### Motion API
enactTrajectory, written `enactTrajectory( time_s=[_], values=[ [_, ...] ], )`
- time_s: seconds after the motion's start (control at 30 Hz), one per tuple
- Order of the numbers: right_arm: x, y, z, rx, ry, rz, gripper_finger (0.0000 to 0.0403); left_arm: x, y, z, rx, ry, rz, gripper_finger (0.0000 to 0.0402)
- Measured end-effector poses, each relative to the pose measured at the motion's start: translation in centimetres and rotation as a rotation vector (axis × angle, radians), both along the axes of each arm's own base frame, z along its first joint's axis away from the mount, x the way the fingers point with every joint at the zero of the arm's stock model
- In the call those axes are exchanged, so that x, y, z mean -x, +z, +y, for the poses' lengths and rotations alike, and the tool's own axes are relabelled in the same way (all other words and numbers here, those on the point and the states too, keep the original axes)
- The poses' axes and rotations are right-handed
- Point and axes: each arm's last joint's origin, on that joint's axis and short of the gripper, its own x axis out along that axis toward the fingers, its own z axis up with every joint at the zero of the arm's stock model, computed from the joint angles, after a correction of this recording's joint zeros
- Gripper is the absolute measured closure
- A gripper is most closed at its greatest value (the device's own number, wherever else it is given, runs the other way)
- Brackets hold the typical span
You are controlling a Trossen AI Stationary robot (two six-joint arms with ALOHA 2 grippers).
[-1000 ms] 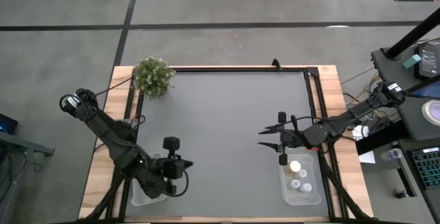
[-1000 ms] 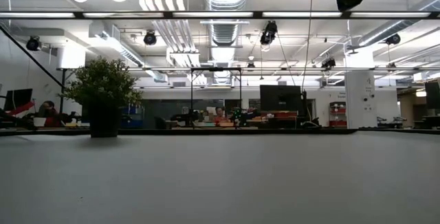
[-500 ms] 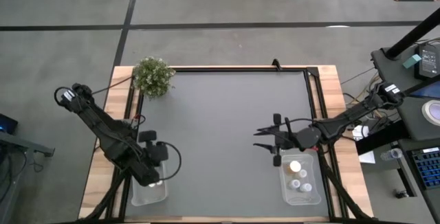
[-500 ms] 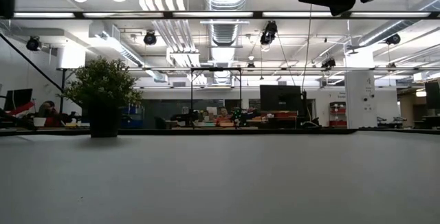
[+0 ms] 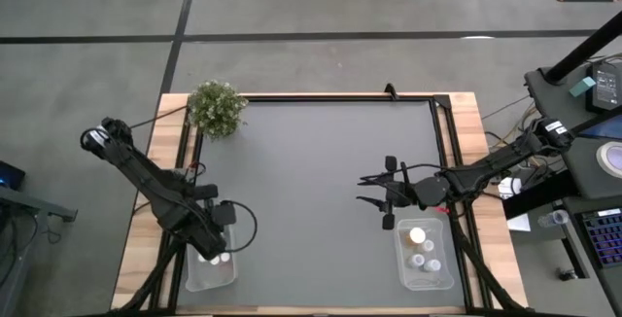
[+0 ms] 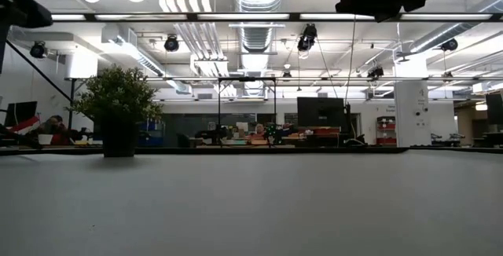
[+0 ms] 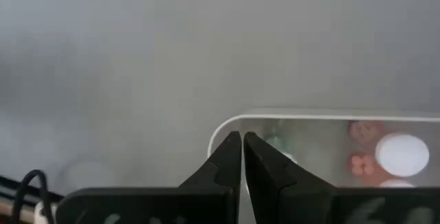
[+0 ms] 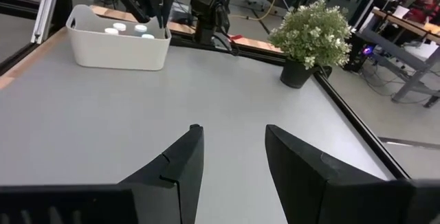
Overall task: Pick and place medicine bottles into bin by pill shape (circle, oval)
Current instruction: Adjust the gray bin, then return to Home Position
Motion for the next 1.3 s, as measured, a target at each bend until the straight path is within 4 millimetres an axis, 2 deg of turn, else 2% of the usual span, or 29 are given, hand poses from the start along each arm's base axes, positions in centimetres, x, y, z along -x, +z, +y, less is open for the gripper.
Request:
enactTrajectory(
  time_s=[0.2,0.37,0.67,0.93,1.17,1.3],
  values=[
    [0.0,0.0,0.0,0.0,0.0,0.0,0.0257,0.0,-2.0,0.0,-0.005,0.003,0.005,0.04],
    [0.0,0.0,0.0,0.0,0.0,0.0,0.0257,-0.1,-2.9,0.1,-0.009,0.004,0.008,0.04],
    [0.0,0.0,0.0,0.0,0.0,0.0,0.0257,-0.9,-2.8,-0.6,0.039,-0.051,-0.085,0.04],
    [0.0,0.0,0.0,-0.007,-0.002,0.0,0.0257,-0.9,-2.7,-0.5,0.029,-0.041,-0.086,0.04],
    [0.0,0.0,0.0,-0.003,0.001,-0.006,0.0257,-1.1,-0.6,-0.6,0.056,-0.067,-0.152,0.04],
    [0.0,0.1,0.1,0.024,0.021,-0.009,0.0257,-1.8,1.4,-0.7,-0.029,-0.148,-0.306,0.04]
  ],
)
